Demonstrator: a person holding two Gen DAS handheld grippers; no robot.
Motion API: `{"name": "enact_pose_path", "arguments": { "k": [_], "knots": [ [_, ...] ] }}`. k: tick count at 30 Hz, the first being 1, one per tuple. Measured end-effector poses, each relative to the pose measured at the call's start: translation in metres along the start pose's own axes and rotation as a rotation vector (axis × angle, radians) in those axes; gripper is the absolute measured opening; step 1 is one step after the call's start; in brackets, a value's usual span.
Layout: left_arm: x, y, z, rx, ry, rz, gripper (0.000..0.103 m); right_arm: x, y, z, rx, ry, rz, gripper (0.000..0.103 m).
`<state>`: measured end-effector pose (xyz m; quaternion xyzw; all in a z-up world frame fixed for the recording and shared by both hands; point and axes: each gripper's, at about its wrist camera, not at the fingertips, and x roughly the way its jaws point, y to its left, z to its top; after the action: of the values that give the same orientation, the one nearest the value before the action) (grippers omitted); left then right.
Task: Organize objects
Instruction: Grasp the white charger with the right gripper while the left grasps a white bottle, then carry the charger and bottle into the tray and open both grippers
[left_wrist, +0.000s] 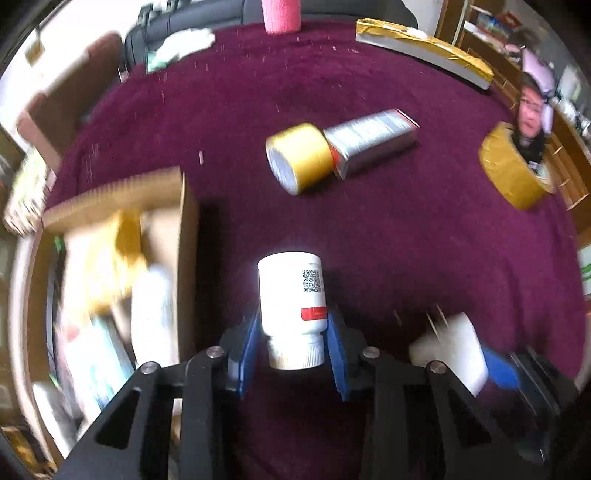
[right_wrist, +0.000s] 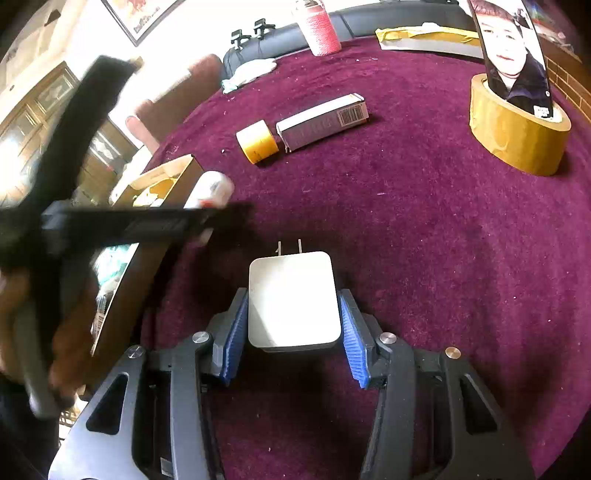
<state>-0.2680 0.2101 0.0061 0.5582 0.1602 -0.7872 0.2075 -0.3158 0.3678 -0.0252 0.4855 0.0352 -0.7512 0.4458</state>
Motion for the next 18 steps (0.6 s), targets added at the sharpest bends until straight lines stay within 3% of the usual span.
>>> {"name": "enact_pose_path", "arguments": {
  "k": [4,7,11,14,18],
  "knots": [
    [-0.035,0.001,-0.037,-0.025,-0.044,-0.067,0.034,-0.002,0.0,-0.003,-0.011,-0.004,-0.006,0.047],
    [-0.061,0.006,-0.062,-0.039,-0.074,-0.173,0.034,-0.004,-0.001,-0.004,0.009,0.0,0.015,0.046],
    [-0.08,0.009,-0.077,-0.015,-0.107,-0.167,0.034,-0.011,0.002,-0.006,0.034,-0.004,0.069,0.045],
    [-0.079,0.014,-0.077,-0.006,-0.117,-0.17,0.034,-0.01,0.013,-0.008,-0.001,0.008,-0.008,0.045],
    [-0.079,0.017,-0.076,-0.01,-0.119,-0.201,0.034,-0.01,0.017,-0.011,0.006,0.014,-0.037,0.045]
  ]
}}
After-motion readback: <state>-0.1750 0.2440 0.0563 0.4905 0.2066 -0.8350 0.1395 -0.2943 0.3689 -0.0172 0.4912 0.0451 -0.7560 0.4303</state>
